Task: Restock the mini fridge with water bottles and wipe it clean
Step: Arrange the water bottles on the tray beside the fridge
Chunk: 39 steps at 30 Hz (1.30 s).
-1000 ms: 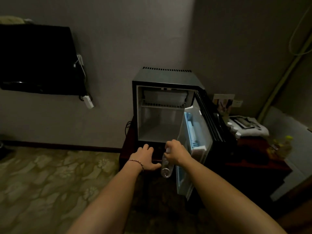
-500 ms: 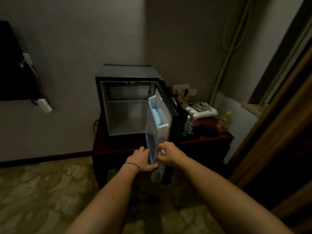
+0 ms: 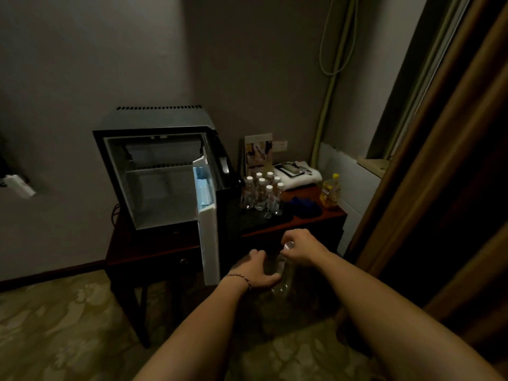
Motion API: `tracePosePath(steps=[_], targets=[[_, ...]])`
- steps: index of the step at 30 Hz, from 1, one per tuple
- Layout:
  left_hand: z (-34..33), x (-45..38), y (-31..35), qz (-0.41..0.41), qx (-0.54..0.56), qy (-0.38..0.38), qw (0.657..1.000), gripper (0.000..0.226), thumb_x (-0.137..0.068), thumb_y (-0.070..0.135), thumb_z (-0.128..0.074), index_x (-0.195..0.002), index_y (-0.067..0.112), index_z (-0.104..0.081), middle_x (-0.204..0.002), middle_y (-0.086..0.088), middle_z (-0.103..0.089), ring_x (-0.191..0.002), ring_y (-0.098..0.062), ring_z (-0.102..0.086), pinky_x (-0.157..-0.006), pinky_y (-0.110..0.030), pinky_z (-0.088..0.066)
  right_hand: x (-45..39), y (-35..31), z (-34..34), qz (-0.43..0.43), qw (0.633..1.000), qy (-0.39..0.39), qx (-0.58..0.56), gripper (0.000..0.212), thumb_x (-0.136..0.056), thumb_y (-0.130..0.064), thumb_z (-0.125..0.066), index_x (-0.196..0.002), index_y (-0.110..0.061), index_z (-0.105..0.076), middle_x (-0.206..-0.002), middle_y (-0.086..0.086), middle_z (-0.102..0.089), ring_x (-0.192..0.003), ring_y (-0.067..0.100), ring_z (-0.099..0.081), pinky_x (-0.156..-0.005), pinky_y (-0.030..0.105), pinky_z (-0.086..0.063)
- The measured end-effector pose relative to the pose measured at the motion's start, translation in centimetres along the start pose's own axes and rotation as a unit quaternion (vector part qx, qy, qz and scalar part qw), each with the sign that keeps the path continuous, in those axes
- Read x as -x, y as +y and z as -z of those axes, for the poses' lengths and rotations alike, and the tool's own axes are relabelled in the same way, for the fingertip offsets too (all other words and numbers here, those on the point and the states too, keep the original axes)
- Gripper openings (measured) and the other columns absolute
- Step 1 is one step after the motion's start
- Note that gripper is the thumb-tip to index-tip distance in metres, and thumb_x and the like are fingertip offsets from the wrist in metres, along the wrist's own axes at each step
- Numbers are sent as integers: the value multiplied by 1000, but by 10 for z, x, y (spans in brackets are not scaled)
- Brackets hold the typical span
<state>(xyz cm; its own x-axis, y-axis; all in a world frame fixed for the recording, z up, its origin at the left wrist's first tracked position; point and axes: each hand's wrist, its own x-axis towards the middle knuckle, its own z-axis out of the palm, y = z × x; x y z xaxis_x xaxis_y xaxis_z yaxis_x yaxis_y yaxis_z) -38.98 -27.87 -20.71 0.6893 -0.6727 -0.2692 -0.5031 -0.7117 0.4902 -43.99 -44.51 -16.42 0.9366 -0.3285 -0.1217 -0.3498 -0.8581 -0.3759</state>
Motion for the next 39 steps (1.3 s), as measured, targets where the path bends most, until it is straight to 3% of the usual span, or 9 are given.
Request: tracePosePath(steps=[9, 15, 27, 33, 39], targets=[[-1, -92, 60, 69, -67, 73, 993, 75, -80, 63, -63, -136, 18, -44, -137, -5, -44, -122, -23, -49, -99, -41, -48, -75, 89, 53, 51, 999, -16, 3, 25, -85, -24, -72, -108, -20, -66, -117, 4, -61, -104, 21, -61, -88, 40, -56], [7, -133, 70, 99, -76, 92, 988, 77, -79, 65, -61, -137, 17, -42, -137, -6, -42, -124, -26, -46, -96, -43, -49, -134, 99, 63, 85, 996, -28, 20, 20, -84, -25, -71, -103, -20, -65, -112, 3, -61, -100, 21, -62, -87, 40, -55], [64, -252, 16, 144, -84, 79, 983, 84, -79, 65, -61, -142, 17, -35, -146, -7, -35, -131, -29, -40, -99, -46, -46, -276, 70, 63, 129, 990, -51, -2, 21, -83, -25, -67, -103, -20, -66, -105, 3, -63, -98, 24, -63, -85, 41, -55], [98, -307, -19, 170, -90, 75, 978, 76, -80, 62, -61, -137, 16, -40, -141, -8, -37, -128, -31, -41, -97, -46, -46, -354, 51, 55, 145, 986, -76, -15, 24, -83, -24, -70, -106, -18, -68, -103, 2, -67, -96, 20, -64, -86, 40, -55], [114, -352, -52, 212, -68, 86, 971, 73, -80, 61, -62, -133, 17, -40, -135, -8, -36, -124, -30, -42, -97, -46, -46, -418, 37, 33, 182, 979, -96, 0, 25, -83, -25, -68, -106, -16, -68, -108, 7, -64, -99, 26, -64, -85, 37, -54]])
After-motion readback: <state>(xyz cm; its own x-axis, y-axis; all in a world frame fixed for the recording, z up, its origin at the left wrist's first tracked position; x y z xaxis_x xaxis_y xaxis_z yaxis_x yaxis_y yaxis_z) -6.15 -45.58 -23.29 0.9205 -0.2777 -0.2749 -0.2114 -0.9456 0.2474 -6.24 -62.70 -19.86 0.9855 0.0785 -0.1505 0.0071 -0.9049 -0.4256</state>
